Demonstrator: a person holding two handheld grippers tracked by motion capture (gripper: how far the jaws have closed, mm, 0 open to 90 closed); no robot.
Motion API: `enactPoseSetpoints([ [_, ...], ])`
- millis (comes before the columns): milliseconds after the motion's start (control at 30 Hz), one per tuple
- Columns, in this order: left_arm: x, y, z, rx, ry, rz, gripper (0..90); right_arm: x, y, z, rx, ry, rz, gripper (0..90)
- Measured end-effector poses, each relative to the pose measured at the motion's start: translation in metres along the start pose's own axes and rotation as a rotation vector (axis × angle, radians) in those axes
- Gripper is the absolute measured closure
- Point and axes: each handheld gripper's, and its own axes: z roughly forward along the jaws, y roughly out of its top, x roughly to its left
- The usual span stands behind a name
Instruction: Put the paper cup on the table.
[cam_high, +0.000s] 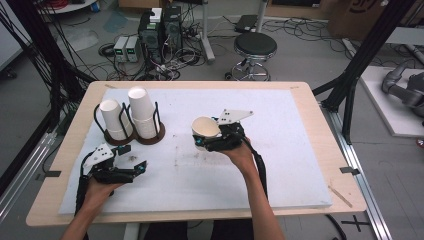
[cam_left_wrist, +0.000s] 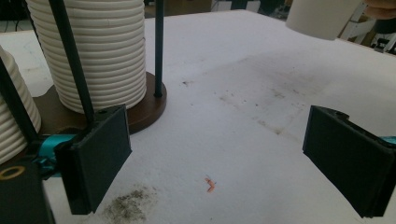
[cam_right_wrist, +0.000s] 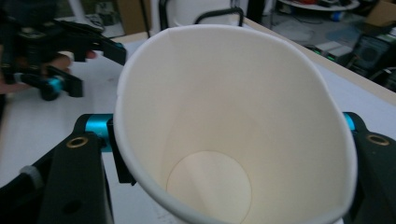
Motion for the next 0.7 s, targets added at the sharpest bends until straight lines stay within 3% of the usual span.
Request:
enactPoseSetpoints([
  [367, -0.001, 0.0, 0.0, 0.004, -0.001, 0.006, 7.7, -0.011, -0.01, 0.022, 0.069, -0.116, 0.042, 32.0],
  [700, -0.002, 0.0, 0.001, 0.009, 0.002, 0.016, 8.2, -0.015, -0.018, 0.041, 0.132, -0.148, 0.05, 31.9],
])
